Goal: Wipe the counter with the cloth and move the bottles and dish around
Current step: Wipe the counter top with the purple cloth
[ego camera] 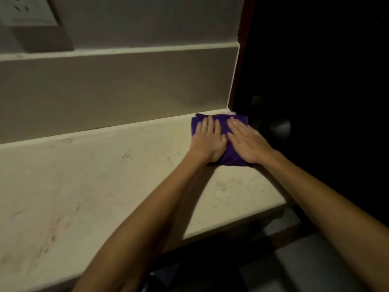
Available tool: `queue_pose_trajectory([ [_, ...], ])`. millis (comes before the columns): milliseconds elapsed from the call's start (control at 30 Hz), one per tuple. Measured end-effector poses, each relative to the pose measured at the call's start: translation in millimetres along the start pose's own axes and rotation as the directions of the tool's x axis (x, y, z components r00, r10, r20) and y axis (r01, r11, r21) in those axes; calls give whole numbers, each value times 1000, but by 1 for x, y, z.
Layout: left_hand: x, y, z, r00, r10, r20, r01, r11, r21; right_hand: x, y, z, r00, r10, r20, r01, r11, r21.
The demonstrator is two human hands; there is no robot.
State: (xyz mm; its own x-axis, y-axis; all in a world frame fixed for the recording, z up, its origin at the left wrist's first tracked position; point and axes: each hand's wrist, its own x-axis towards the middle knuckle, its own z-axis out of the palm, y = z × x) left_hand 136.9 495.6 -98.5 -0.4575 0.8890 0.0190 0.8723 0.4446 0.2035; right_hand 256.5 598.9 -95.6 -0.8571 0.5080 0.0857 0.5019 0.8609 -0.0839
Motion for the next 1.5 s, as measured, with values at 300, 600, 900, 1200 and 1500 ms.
queue_pose_trajectory([
  [300,-82,47,13,993,120,-12,-121,989,-87,-99,3,0,996,85,-30,-86,996,-37],
  [600,-186,-86,-25,998,60,-35,-64,993,-96,-104,-162,3,999,-34,14,32,987,160],
  [900,-314,-242,-61,984,-166,-59,167,986,19,-99,-357,21,979,-202,-8,199,959,200],
  [1200,-384,-291,-66,979,-188,-79,192,981,39,-132,-434,31,974,-226,-32,228,955,190],
  [1500,-484,-417,-87,911,-402,-91,412,897,162,-112,-592,49,877,-481,-26,473,850,233],
])
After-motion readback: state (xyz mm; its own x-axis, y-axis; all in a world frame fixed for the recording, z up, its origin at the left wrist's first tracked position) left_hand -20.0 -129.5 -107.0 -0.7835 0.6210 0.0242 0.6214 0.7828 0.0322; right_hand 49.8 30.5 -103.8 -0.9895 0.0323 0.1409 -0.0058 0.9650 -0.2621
